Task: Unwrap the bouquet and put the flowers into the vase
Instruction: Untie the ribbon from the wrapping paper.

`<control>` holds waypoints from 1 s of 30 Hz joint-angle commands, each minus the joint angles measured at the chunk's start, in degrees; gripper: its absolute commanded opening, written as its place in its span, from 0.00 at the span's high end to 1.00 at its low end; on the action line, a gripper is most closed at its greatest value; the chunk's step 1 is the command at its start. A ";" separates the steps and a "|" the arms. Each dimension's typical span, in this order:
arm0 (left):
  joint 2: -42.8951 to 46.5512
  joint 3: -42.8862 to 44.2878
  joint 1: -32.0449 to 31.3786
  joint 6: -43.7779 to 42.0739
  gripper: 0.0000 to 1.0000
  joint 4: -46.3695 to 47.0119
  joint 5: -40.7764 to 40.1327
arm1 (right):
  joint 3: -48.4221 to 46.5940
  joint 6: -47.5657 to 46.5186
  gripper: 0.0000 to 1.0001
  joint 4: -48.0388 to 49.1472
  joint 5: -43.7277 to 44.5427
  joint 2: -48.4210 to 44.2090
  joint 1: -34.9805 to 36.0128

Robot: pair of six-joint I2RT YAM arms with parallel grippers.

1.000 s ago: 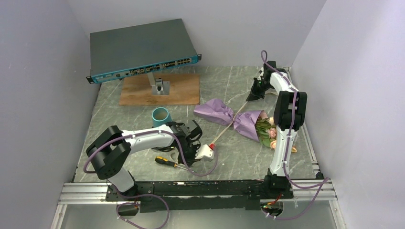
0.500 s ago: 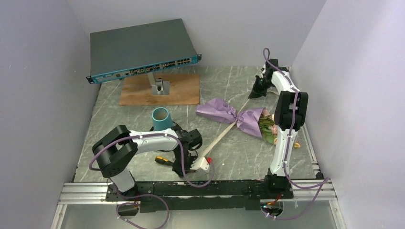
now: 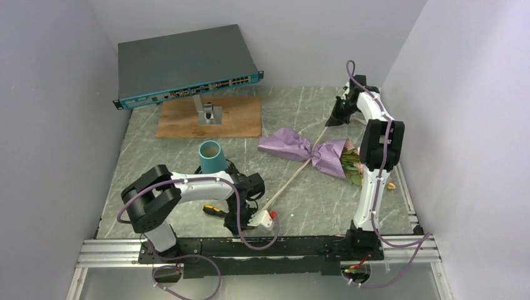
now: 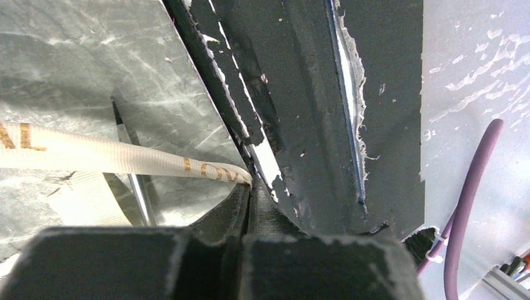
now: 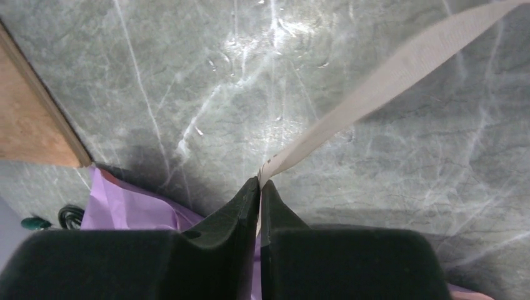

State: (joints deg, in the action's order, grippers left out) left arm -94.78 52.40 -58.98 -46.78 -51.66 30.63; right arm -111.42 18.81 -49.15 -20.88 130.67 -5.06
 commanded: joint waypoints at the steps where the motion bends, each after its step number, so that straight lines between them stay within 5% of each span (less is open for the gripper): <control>1: 1.75 0.95 0.16 2.98 0.83 1.49 1.69 | -0.45 -2.42 0.82 1.76 -6.29 -0.42 -0.07; 7: 3.19 2.88 0.88 4.13 0.49 6.06 -0.81 | 1.62 -10.23 0.28 -0.43 -14.66 -2.86 0.14; 10: 3.90 4.39 1.45 5.33 0.39 9.28 -2.88 | 1.90 -15.25 0.16 -2.56 -17.06 -4.44 0.14; 19: 0.67 14.54 9.49 17.44 0.26 22.25 -1.86 | 0.25 -32.44 0.11 -18.44 -21.50 -6.78 0.18; 30: -11.55 23.73 7.69 27.77 0.25 45.11 -4.14 | 9.74 -40.35 0.16 -22.43 -16.36 -9.47 0.23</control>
State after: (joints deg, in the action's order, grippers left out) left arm -102.32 71.61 -49.84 -23.57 -16.19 27.38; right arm -104.36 -16.75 -68.95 -39.29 124.68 -4.82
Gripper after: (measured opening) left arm 0.752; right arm 0.847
